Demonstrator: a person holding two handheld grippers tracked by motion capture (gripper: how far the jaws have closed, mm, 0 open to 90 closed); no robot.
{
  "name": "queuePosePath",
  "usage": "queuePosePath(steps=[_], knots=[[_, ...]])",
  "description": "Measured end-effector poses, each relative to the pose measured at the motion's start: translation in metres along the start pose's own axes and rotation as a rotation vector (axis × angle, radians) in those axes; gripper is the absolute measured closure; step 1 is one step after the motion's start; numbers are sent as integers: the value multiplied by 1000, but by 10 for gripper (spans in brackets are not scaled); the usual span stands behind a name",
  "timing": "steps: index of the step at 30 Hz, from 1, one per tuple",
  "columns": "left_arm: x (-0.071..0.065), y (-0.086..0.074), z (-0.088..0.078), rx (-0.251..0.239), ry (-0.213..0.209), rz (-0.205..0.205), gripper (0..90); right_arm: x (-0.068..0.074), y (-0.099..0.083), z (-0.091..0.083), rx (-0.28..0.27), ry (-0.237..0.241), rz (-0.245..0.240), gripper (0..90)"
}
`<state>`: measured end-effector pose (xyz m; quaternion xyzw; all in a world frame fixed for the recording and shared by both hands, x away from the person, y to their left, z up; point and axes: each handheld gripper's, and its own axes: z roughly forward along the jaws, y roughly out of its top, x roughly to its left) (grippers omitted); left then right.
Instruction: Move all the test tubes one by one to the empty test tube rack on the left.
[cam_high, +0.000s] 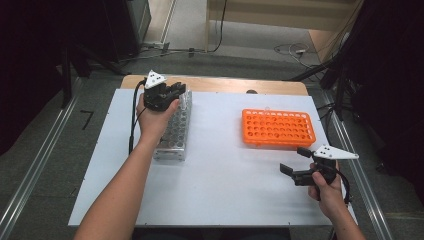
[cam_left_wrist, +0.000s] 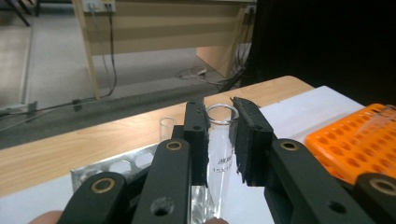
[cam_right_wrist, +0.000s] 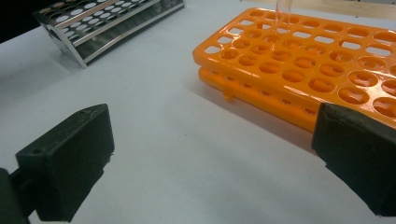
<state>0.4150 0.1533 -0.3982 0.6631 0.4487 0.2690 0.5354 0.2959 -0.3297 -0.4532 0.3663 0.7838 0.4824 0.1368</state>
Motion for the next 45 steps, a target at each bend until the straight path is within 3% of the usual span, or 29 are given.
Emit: queuePosePath(steps=[5, 8, 12, 17, 23, 32, 35, 38, 40, 45], knots=[[3, -5, 9, 6, 27, 4, 759, 0, 0, 0, 1, 4, -1, 0], [4, -7, 12, 3, 18, -10, 759, 0, 0, 0, 0, 4, 3, 0], [0, -10, 17, 31, 13, -3, 759, 0, 1, -1, -7, 9, 7, 0], [-7, -15, 21, 77, 35, 46, 758, -1, 0, -2, -6, 10, 7, 0], [-5, -22, 19, 108, 43, 25, 757, 0, 0, -2, -5, 14, 10, 0], [-8, -27, 21, 174, 49, 53, 749, 1, 1, 0, -2, 17, 14, 0], [-7, -27, 20, 186, 35, 37, 733, 2, 1, 2, 1, 19, 12, 0], [-4, -25, 16, 186, 45, 3, 662, 3, 1, 3, 4, 21, 13, 0], [-2, -23, 13, 178, 30, -21, 631, 3, 1, 4, 5, 21, 12, 0], [-2, -23, 2, 166, -9, -63, 400, 3, 2, 6, 6, 22, 11, 0]])
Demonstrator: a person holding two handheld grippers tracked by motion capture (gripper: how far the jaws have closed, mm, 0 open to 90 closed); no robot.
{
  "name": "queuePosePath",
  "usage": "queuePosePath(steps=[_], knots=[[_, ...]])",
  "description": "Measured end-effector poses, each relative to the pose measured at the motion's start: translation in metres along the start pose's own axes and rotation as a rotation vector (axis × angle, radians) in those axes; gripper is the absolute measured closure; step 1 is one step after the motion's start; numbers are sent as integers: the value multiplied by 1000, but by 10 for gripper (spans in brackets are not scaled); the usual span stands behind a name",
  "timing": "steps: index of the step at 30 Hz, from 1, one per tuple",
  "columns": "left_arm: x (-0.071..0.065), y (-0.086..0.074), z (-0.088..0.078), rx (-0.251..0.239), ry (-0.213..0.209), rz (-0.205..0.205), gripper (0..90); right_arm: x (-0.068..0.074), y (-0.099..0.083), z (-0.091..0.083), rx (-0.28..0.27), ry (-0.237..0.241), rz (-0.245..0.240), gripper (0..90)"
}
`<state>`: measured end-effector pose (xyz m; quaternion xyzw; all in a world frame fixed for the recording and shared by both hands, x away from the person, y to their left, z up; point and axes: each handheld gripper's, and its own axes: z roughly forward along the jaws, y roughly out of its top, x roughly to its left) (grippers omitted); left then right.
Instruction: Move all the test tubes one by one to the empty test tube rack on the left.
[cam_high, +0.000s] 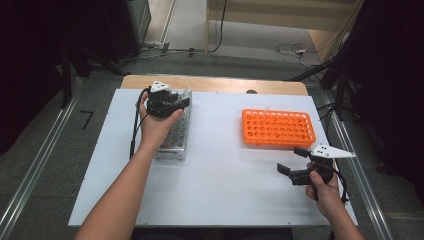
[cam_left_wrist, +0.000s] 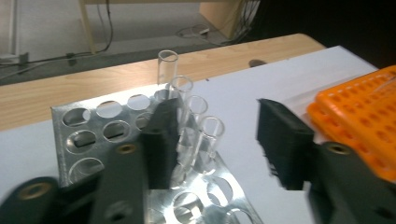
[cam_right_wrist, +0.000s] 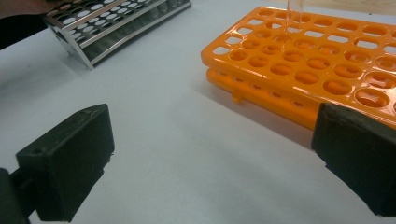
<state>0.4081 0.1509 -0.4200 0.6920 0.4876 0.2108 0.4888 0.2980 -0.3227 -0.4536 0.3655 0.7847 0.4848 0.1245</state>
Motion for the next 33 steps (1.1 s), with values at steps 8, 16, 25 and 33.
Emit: queuePosePath(steps=[8, 16, 25, 33], knots=[[-12, -14, -29, -14, -74, -2, 75, 1, 5, 7, 8, -3, -4, 0], [-24, -28, -60, -53, -125, 0, 0, 6, 16, 14, 6, -22, -18, 0], [-39, -47, -93, -87, -159, 18, 0, 4, 33, 26, -20, -63, -22, 32], [-49, -67, -118, -109, -174, 31, 0, -10, 48, 47, -16, -128, 23, 202]])
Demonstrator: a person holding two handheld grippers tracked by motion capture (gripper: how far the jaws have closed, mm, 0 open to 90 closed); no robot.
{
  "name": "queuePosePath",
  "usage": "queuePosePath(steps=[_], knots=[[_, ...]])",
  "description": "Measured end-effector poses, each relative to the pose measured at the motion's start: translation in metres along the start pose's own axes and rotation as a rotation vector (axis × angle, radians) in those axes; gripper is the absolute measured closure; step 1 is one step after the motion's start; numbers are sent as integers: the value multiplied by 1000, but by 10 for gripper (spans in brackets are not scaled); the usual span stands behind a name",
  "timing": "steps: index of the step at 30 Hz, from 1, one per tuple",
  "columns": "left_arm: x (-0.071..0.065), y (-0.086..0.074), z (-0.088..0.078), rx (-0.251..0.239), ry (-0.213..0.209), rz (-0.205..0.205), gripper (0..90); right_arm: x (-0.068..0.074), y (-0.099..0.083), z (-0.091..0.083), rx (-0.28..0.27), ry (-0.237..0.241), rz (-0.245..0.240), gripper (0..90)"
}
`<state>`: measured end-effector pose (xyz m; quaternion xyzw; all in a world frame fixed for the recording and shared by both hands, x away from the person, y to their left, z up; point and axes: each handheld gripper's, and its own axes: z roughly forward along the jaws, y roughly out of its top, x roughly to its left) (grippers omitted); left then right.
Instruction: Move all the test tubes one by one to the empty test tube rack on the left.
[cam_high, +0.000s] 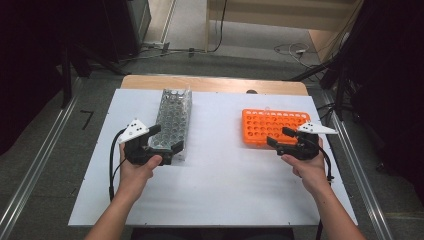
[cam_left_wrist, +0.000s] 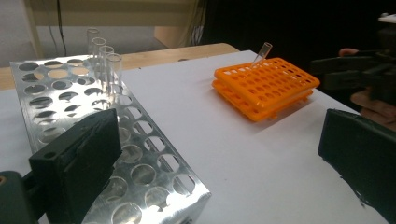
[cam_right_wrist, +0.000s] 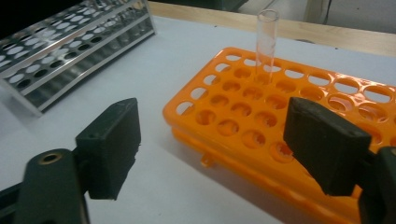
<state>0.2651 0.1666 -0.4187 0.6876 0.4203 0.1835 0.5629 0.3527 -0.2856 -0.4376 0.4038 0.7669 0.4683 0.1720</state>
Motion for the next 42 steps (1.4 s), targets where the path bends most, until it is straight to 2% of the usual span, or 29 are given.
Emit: queuePosePath(steps=[4, 8, 11, 19, 22, 25, 28, 33, 36, 42], knots=[[-4, -8, -6, 1, -12, -2, 0, -6, 5, 15, 10, -40, 15, 286], [-8, -17, -11, 4, -21, -2, 0, -11, 10, 28, 8, -48, 40, 360], [-9, -23, -15, 2, -27, -5, 0, -14, 14, 39, 14, -60, 42, 405], [-13, -33, -15, 22, -33, -11, 0, -20, 22, 67, 31, -89, 86, 539], [-15, -36, -14, 28, -42, -16, 0, -21, 25, 78, 43, -111, 90, 589], [-16, -36, -13, 30, -50, -15, 0, -23, 27, 84, 51, -129, 116, 617], [-15, -36, -14, 29, -52, -13, 0, -23, 28, 90, 69, -171, 129, 637], [-13, -38, -15, 29, -48, -27, 0, -22, 28, 95, 77, -224, 125, 702], [-13, -38, -15, 33, -47, -26, 0, -18, 28, 98, 79, -258, 88, 733], [-14, -38, -14, 32, -49, -22, 0, -16, 31, 93, 36, -259, 68, 738]])
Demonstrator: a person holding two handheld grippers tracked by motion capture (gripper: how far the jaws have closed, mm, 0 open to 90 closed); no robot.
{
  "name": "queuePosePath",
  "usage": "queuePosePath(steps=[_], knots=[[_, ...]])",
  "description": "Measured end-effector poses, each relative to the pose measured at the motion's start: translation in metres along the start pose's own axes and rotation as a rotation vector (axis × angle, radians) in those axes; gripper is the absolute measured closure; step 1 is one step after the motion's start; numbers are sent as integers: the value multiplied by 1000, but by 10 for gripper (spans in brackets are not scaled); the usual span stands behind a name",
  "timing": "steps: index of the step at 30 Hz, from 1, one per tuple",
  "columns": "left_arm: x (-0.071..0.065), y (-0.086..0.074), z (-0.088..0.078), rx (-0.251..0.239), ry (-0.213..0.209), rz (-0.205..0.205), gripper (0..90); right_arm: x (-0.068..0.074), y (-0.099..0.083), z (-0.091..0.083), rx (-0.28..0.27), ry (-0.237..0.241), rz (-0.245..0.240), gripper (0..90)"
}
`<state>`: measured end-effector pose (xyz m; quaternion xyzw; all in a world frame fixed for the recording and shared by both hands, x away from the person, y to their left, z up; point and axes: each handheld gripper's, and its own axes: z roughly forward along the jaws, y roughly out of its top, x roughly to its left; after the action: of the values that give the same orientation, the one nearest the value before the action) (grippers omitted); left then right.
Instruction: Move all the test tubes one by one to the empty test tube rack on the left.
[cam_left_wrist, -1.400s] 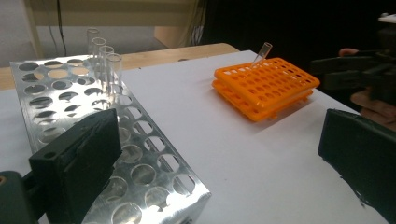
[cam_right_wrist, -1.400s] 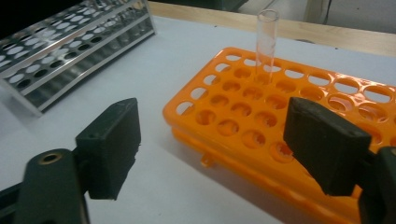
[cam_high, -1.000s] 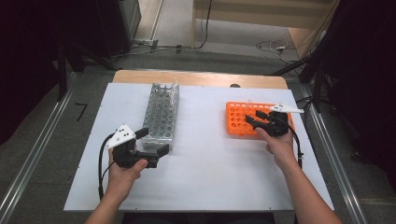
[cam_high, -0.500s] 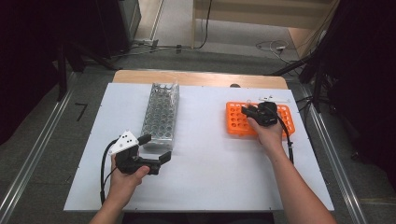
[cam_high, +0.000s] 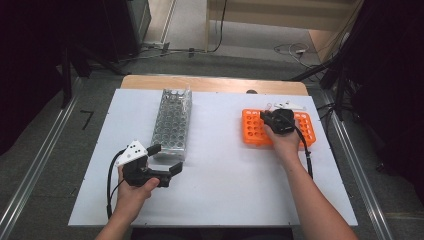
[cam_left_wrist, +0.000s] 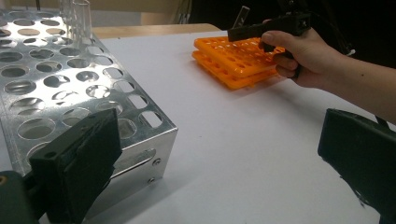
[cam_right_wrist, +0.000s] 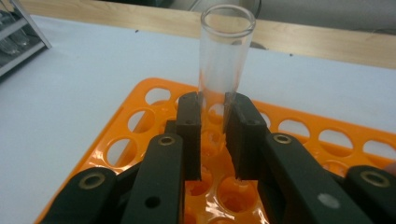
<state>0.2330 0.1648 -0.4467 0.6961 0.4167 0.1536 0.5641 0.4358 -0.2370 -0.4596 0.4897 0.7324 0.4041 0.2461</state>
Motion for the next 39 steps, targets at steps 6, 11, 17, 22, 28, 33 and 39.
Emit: queuePosePath(steps=[6, 11, 17, 22, 28, 33, 39], knots=[[-2, 1, 2, 7, -7, 8, 0, -1, 6, -17, -47, 33, -6, 739], [-6, 2, 6, 9, -18, 15, 0, 0, 9, -33, -70, 65, -34, 739], [-11, 5, 11, 11, -30, 25, 0, 5, 5, -48, -77, 112, -46, 739], [-16, 7, 16, 17, -42, 38, 0, 9, -3, -59, -79, 160, -44, 738], [-22, 10, 25, 21, -57, 46, 1, 17, -14, -76, -82, 212, -69, 738], [-28, 16, 31, 21, -74, 61, 1, 25, -23, -87, -79, 246, -87, 739], [-38, 23, 41, 11, -95, 71, 6, 37, -33, -96, -65, 285, -120, 738]])
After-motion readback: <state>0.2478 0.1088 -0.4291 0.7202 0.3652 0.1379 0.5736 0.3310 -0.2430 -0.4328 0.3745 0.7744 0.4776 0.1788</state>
